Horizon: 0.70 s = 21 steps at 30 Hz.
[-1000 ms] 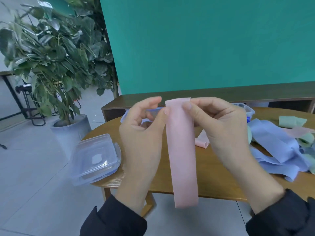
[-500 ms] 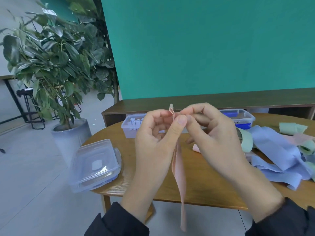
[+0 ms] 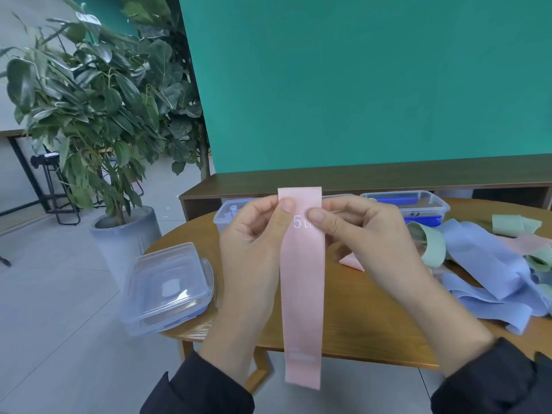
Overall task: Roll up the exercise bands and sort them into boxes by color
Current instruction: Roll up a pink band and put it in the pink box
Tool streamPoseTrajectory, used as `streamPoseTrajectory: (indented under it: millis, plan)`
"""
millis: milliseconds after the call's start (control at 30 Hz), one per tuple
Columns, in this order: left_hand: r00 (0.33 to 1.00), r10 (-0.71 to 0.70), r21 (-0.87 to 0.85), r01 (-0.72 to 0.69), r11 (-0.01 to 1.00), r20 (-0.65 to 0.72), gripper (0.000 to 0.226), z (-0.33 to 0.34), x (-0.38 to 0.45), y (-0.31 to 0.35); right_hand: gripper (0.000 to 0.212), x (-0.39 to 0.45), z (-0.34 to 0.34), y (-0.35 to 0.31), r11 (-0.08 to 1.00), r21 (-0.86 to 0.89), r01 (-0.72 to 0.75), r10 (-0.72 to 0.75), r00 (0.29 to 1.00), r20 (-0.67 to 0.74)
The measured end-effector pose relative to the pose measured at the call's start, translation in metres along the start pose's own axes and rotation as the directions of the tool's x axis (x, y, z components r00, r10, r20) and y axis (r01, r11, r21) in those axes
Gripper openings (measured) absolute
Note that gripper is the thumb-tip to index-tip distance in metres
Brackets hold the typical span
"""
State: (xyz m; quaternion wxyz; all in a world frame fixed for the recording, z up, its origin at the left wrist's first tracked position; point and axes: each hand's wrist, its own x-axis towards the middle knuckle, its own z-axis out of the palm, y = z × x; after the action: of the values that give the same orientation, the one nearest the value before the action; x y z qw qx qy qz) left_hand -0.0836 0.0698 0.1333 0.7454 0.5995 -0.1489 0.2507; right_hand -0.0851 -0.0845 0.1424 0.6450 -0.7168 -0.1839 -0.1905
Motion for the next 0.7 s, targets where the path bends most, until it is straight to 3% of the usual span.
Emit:
streamPoseTrajectory:
  millis: [133, 333, 700]
  plan:
    - [0.997, -0.07, 0.062, 0.068, 0.996, 0.025, 0.016, -0.004, 0.008, -0.02, 0.013, 0.016, -0.006, 0.018, 0.999, -0.03, -0.016, 0.016, 1.0, 0.021]
    - [0.957, -0.285, 0.185, 0.269, 0.945, 0.06, 0.013, -0.012, 0.016, -0.074, 0.013, 0.041, -0.009, 0.066, 0.986, -0.102, -0.131, 0.132, 0.991, 0.006]
    - [0.936, -0.352, 0.246, 0.338, 0.909, 0.014, 0.012, -0.02, 0.046, -0.13, 0.014, 0.069, -0.007, 0.133, 0.953, -0.135, -0.27, 0.287, 0.95, 0.125]
